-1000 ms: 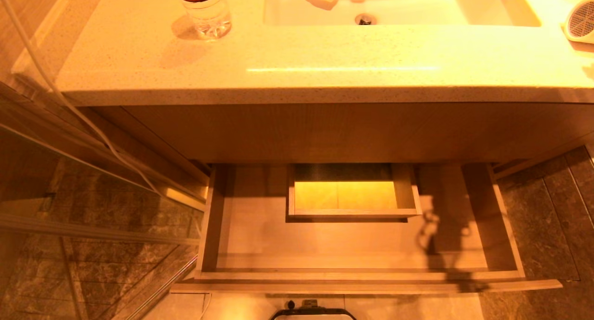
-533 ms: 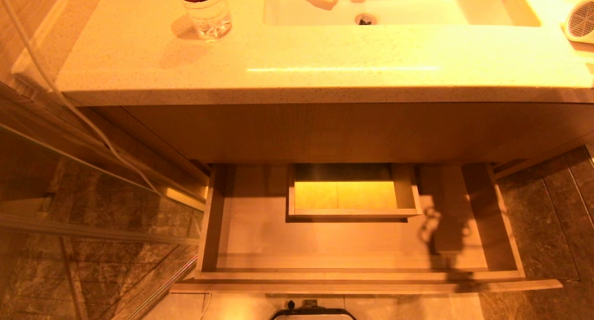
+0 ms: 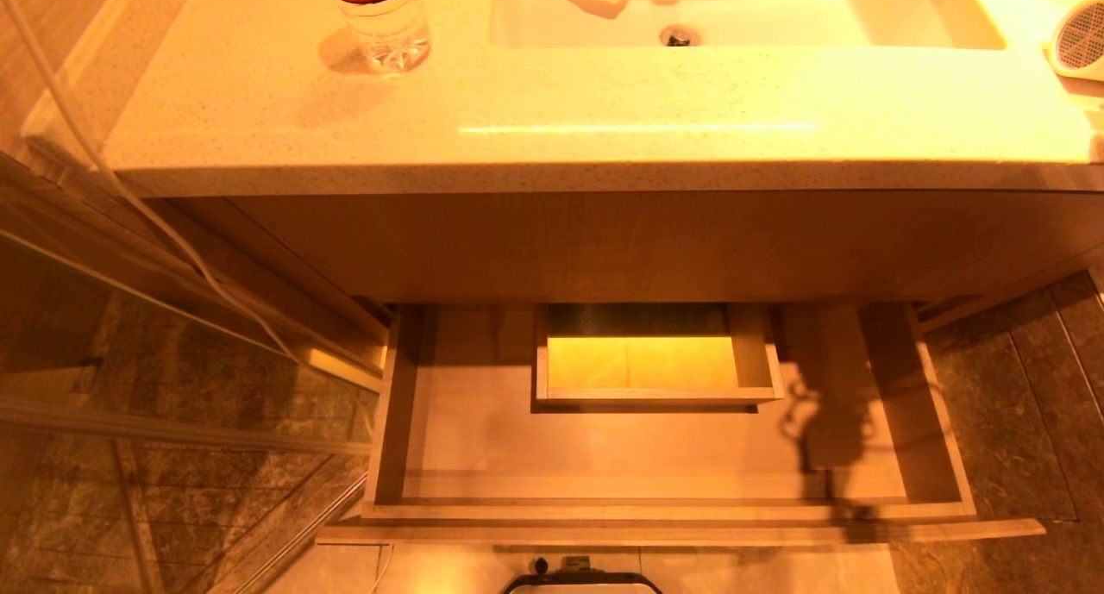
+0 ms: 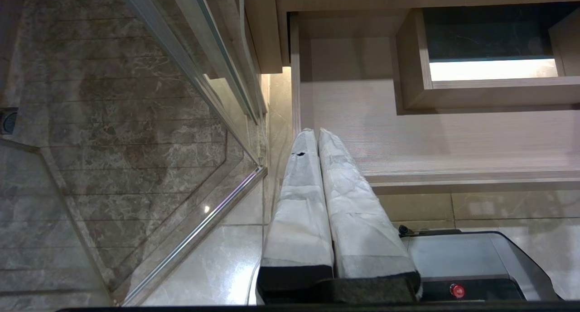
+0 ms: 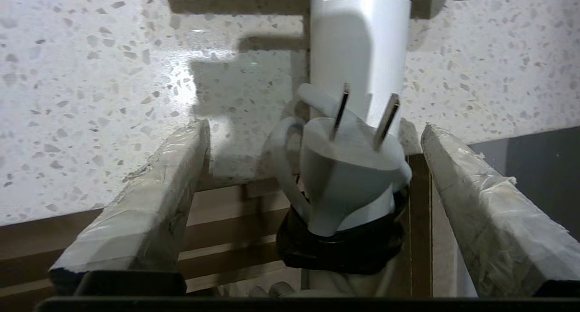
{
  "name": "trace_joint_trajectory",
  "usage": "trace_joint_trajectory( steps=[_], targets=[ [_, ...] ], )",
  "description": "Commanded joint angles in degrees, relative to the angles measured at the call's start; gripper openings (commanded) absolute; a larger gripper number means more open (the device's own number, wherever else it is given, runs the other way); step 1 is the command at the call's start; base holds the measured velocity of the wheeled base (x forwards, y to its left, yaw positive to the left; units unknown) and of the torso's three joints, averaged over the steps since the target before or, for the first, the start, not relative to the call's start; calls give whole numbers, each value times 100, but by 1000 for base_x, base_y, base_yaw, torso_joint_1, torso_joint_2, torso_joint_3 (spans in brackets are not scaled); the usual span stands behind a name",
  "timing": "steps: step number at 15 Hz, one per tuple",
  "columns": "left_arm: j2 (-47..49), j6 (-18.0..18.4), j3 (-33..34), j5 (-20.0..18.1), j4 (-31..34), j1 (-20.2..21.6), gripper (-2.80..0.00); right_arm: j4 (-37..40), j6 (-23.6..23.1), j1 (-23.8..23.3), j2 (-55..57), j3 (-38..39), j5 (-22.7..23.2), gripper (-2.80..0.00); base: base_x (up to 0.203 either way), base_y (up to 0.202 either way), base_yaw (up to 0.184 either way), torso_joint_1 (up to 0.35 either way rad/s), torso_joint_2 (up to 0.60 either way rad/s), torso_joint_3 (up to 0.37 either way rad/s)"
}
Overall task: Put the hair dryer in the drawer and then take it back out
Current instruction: Pick up the hairdryer
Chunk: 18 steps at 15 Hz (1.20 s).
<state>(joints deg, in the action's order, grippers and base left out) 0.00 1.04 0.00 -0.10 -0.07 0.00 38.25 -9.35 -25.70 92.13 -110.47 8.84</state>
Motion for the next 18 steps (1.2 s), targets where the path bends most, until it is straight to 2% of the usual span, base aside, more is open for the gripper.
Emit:
trace_joint_trajectory(
  steps=[1, 12, 13, 14, 18],
  targets=[
    [0, 2, 9, 1, 7, 0, -280, 15, -5, 4, 42, -1, 135, 0, 0, 0, 0, 0, 0, 0],
    [0, 2, 9, 1, 0, 0, -280, 86, 29, -40, 209, -1, 135, 0, 0, 0, 0, 0, 0, 0],
    [0, 2, 9, 1, -1, 0, -280, 95, 21, -49, 209, -1, 135, -240, 0, 0, 0, 0, 0, 0],
    [0, 2, 9, 1, -1, 0, -280, 112, 30, -49, 209, -1, 127, -280, 0, 0, 0, 0, 0, 0],
    [0, 2, 9, 1, 7, 0, -280, 68, 21, -58, 200, -10, 135, -280, 0, 0, 0, 0, 0, 0]
  ],
)
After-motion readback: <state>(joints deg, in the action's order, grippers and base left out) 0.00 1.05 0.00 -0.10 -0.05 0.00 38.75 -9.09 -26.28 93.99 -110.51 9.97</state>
